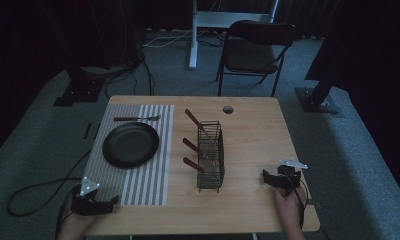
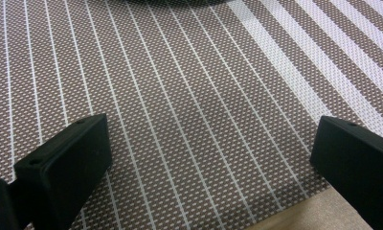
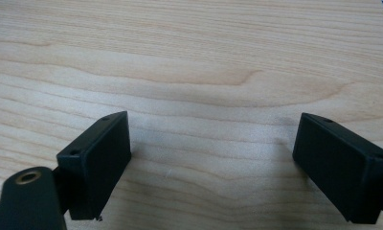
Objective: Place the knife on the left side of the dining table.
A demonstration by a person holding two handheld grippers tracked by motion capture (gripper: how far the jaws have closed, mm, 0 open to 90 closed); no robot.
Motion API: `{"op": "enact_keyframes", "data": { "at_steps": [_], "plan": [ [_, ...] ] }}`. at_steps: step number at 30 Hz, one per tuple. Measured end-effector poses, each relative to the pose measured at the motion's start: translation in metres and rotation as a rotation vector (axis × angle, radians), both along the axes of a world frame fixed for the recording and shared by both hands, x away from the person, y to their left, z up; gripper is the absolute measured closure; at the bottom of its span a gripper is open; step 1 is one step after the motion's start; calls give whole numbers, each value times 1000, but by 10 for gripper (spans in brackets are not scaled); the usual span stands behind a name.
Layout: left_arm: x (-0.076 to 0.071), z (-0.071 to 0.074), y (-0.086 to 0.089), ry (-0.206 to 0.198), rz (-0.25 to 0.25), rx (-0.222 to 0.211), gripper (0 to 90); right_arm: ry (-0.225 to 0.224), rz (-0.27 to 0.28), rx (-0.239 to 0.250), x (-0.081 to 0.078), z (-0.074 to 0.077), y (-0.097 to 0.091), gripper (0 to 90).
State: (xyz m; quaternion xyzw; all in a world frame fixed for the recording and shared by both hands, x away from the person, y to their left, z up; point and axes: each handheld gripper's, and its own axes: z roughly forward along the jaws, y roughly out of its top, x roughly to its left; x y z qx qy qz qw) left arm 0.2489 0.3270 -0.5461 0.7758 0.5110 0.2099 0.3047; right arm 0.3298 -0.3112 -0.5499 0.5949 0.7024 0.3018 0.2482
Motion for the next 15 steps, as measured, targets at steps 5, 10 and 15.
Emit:
{"op": "enact_keyframes", "data": {
  "at_steps": [5,10,15],
  "plan": [
    [-1,1,0,-2,-13,-1,39,0,0,0,0,0,0,119],
    [-2,2,0,6,-23,-5,39,0,0,0,0,0,0,119],
    [-2,1,0,7,-27,0,38,0,0,0,0,0,0,119]
  ]
}}
